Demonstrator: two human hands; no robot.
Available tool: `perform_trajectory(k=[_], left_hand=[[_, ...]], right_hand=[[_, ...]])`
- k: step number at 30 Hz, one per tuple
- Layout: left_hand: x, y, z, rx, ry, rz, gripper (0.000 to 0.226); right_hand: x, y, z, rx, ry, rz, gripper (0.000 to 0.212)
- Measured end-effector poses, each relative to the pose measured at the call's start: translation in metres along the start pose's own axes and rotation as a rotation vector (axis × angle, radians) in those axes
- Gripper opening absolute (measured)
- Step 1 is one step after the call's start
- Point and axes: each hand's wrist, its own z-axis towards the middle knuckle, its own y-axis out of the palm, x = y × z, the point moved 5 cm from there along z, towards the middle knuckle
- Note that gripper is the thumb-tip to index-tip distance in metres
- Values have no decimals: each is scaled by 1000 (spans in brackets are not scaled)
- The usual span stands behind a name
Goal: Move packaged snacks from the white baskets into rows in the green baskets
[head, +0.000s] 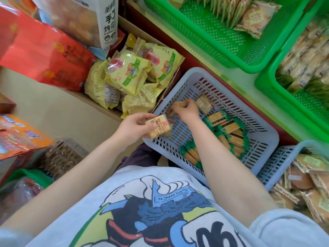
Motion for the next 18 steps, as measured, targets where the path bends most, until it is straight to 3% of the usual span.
perform_trajectory(k=[5, 8, 13, 16, 18], left_hand=[[16, 12, 5, -24, -28, -33, 22], [30, 28, 8, -107, -82, -172, 21], [67, 69, 14, -241, -114, -335, 23], [94, 103, 13, -299, -140, -392, 57], [115, 132, 9, -370, -135, -360, 62]], right_hand=[[3, -53, -27, 19, -22, 476, 54], [-4, -77, -55, -140, -154, 734, 41], [-12, -111, -102, -327, -386, 730, 37], [-4, -145, -121, -267, -469, 735, 41], [5, -171, -132, -219, -514, 723, 47]])
